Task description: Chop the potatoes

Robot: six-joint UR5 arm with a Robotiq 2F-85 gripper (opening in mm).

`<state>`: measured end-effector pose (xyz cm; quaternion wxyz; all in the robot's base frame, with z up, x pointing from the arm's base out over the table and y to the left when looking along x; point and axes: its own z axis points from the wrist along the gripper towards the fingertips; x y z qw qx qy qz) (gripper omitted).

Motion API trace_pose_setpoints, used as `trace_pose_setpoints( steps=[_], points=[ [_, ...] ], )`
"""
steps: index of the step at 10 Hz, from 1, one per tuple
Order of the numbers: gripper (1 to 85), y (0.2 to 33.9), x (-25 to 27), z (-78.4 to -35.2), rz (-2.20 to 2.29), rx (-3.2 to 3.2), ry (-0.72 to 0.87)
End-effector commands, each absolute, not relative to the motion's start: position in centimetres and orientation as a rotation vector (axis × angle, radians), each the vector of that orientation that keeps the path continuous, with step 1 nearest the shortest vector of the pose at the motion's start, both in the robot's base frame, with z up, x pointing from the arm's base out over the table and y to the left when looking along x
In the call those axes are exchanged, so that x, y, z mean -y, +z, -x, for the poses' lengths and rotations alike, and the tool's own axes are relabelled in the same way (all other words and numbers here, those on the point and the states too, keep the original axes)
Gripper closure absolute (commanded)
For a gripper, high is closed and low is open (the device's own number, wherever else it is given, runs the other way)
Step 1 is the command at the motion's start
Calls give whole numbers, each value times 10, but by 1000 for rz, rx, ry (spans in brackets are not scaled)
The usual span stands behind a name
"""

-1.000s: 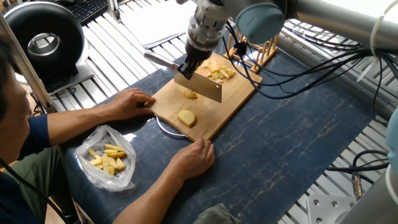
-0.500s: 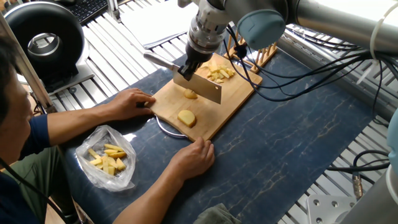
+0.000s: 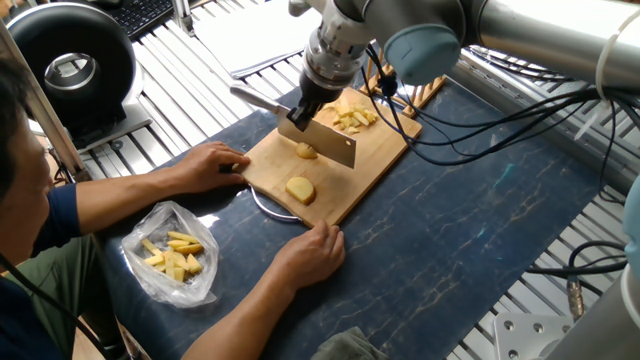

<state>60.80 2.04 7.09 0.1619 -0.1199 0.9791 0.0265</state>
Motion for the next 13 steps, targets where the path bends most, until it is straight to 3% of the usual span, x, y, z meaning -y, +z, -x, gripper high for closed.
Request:
trace_pose_setpoints(
  steps=[1, 9, 13],
  points=[
    [847, 69, -18, -611, 342, -2773, 82],
    [847, 65, -13, -620, 378, -2735, 62],
    [847, 99, 12, -603, 505, -2782, 29]
  ],
)
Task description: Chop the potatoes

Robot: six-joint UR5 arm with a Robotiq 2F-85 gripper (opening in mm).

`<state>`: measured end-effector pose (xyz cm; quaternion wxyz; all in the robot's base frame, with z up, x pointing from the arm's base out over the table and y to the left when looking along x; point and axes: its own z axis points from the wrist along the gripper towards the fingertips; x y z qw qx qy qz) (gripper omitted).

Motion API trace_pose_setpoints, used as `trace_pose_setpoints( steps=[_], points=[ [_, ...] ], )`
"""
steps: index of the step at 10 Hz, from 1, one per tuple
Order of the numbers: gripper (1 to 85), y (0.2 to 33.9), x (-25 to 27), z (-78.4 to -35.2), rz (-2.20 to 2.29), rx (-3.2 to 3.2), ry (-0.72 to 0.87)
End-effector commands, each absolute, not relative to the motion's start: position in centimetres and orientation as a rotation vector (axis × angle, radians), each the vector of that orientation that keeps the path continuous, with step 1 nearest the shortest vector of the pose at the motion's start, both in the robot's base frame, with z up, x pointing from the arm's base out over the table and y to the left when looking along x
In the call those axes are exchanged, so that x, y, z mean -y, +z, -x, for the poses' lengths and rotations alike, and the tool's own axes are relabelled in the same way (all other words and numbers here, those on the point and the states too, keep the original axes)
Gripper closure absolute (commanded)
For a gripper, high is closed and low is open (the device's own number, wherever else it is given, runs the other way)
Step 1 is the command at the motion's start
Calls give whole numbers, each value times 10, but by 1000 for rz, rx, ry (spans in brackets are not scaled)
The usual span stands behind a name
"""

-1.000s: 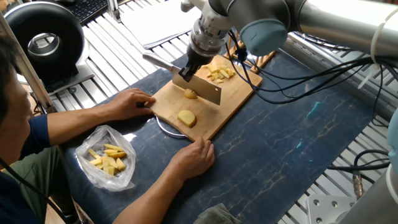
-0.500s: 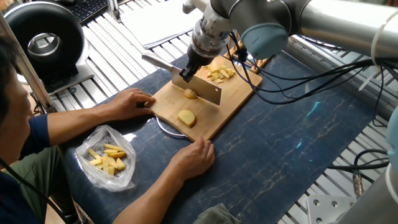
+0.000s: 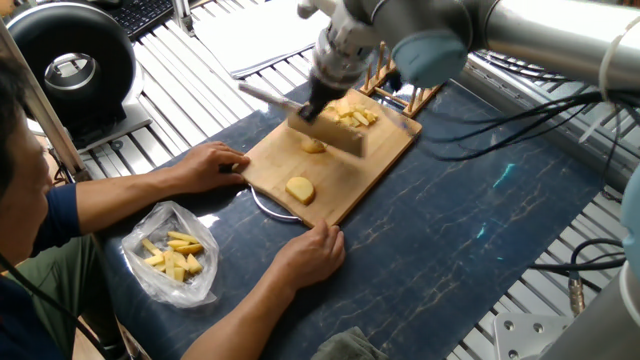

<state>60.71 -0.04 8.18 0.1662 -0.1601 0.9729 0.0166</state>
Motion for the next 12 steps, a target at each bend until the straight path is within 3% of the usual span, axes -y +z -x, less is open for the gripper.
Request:
trace_pose_setpoints(
  steps=[1, 12],
  points=[
    [847, 97, 2, -605, 456, -2791, 88],
    [847, 91, -7, -583, 554, -2790, 73]
  ],
)
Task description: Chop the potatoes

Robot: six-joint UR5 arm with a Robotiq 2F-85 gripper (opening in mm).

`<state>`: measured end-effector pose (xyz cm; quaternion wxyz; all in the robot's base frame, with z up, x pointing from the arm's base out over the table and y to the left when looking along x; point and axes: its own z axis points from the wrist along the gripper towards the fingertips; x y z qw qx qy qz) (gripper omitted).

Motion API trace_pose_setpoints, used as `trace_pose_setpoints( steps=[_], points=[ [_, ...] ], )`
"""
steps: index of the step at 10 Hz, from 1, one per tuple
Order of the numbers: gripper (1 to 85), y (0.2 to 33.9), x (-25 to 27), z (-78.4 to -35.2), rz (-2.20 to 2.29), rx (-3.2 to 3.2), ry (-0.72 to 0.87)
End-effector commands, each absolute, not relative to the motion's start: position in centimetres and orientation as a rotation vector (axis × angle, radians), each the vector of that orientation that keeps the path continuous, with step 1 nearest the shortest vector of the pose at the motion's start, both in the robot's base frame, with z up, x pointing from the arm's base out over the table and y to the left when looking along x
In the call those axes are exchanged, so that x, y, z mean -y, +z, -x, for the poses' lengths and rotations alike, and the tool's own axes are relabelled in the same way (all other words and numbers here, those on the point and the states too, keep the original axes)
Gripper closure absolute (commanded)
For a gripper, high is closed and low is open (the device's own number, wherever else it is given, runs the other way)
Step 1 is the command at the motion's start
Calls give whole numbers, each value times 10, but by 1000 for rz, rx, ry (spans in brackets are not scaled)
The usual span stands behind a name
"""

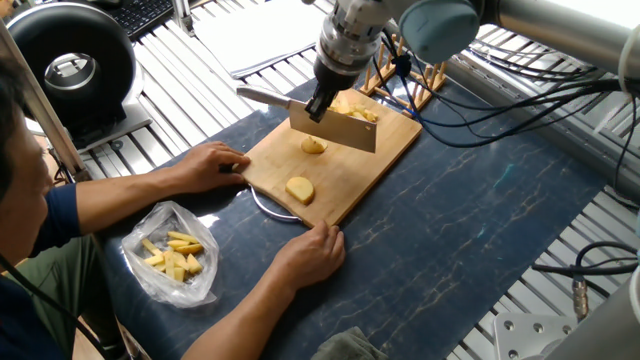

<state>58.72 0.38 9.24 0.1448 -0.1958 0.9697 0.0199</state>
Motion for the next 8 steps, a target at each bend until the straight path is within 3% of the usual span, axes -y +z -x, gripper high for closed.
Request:
trace_pose_setpoints(
  steps=[1, 8],
  points=[
    [847, 90, -7, -583, 552, -2789, 73],
    [847, 88, -8, -584, 548, -2782, 89]
  ],
)
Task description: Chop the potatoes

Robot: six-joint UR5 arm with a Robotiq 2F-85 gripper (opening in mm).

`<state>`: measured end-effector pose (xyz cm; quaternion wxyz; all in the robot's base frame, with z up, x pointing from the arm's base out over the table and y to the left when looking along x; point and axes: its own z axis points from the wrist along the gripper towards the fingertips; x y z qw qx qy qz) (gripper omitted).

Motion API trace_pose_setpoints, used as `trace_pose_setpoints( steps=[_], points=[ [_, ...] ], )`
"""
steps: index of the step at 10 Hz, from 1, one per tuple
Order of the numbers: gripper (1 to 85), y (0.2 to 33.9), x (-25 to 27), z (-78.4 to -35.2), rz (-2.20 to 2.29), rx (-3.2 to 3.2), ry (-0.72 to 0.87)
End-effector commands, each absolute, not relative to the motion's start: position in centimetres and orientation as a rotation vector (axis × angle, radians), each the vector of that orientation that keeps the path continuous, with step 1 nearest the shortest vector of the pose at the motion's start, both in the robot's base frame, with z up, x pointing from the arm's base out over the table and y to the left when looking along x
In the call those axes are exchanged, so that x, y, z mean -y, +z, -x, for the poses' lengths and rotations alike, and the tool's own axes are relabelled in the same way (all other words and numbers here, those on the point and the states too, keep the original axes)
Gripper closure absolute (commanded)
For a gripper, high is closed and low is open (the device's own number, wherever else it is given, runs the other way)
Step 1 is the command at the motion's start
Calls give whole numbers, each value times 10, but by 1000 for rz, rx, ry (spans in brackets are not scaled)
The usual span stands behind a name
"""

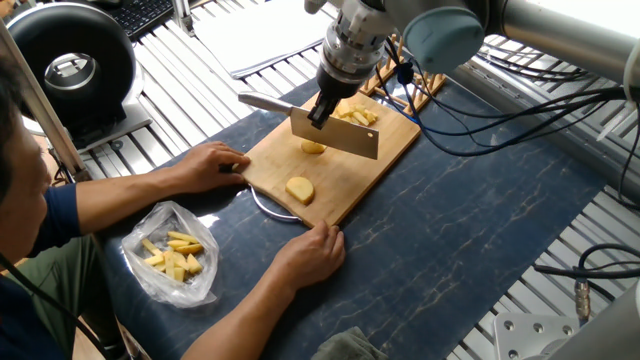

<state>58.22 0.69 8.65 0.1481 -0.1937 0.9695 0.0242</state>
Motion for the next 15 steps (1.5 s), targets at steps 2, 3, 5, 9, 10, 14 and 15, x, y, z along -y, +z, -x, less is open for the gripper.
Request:
trace_pose_setpoints(
  steps=[2, 3, 5, 9, 10, 14, 15],
  points=[
    [847, 91, -8, -583, 547, -2785, 99],
    [847, 91, -8, -584, 545, -2786, 99],
    [847, 92, -8, -584, 544, -2788, 100],
    [847, 92, -5, -585, 548, -2787, 99],
    [847, 92, -5, -586, 548, -2787, 97],
    [847, 91, -3, -585, 548, -2787, 97],
    [847, 91, -3, -585, 548, -2787, 97]
  ],
)
